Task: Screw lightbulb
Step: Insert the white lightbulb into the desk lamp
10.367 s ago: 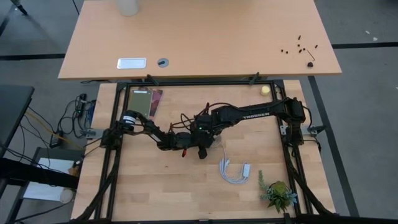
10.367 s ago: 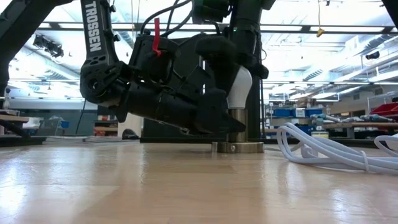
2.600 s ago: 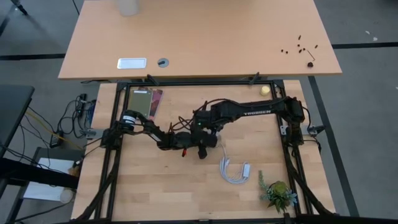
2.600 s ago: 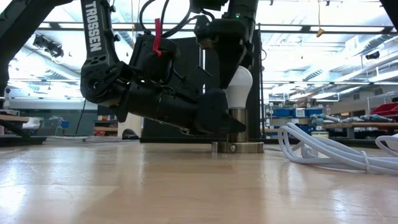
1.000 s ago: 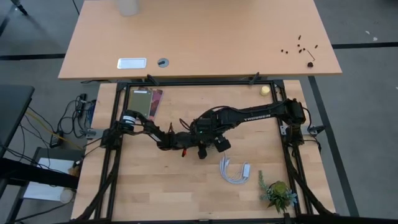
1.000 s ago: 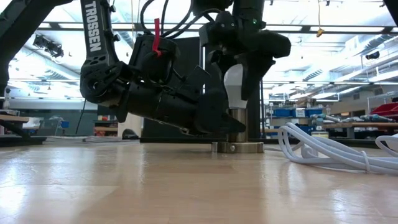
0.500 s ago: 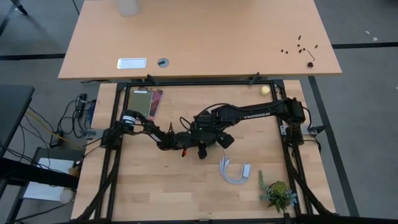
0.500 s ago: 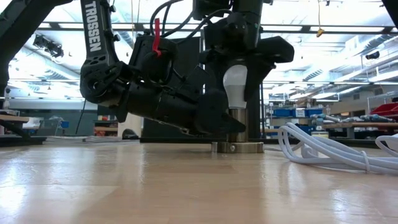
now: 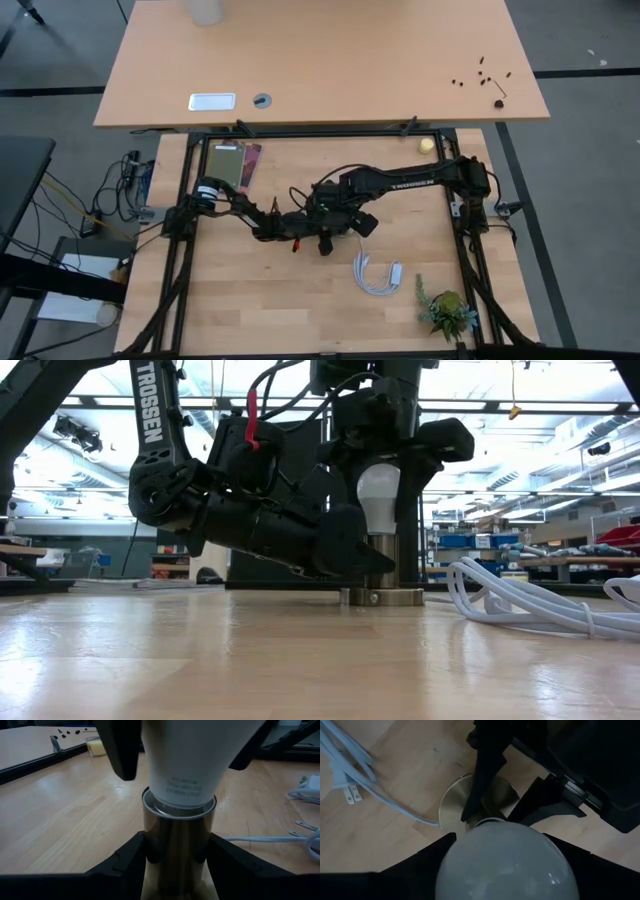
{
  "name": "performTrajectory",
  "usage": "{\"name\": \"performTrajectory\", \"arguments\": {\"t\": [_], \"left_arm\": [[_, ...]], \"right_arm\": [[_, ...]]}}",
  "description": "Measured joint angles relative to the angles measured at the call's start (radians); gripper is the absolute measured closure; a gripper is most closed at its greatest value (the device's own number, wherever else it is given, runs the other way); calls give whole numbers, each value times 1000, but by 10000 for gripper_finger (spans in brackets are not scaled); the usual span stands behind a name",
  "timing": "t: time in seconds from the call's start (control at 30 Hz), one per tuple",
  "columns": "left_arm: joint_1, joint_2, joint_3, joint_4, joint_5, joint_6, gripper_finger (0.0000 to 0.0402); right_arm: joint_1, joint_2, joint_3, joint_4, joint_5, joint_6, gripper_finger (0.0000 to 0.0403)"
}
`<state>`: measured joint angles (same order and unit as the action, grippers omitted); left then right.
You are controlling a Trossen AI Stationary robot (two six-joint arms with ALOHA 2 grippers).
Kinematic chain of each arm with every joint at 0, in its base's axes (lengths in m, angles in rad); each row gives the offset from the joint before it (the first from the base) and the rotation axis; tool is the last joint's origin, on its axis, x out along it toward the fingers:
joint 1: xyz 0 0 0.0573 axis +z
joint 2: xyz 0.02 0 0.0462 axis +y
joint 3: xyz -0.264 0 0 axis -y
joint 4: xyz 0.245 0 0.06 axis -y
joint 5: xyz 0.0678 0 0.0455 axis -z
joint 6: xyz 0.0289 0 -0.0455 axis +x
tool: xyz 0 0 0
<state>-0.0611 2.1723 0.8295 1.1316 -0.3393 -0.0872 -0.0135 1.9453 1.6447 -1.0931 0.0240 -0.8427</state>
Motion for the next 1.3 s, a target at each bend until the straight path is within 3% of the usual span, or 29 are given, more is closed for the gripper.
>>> {"name": "performTrajectory", "arguments": {"t": [0.3,0.63,1.3], "left_arm": [[0,0,0,0,0,0,215],[0,0,0,0,0,0,215],[-1,1,0,0,4,-17,215]], "right_arm": [[-8,0,0,2,-2,22,130],[-6,0,0,6,-2,199,133],[32,-4,-59,81,45,986,128]]}}
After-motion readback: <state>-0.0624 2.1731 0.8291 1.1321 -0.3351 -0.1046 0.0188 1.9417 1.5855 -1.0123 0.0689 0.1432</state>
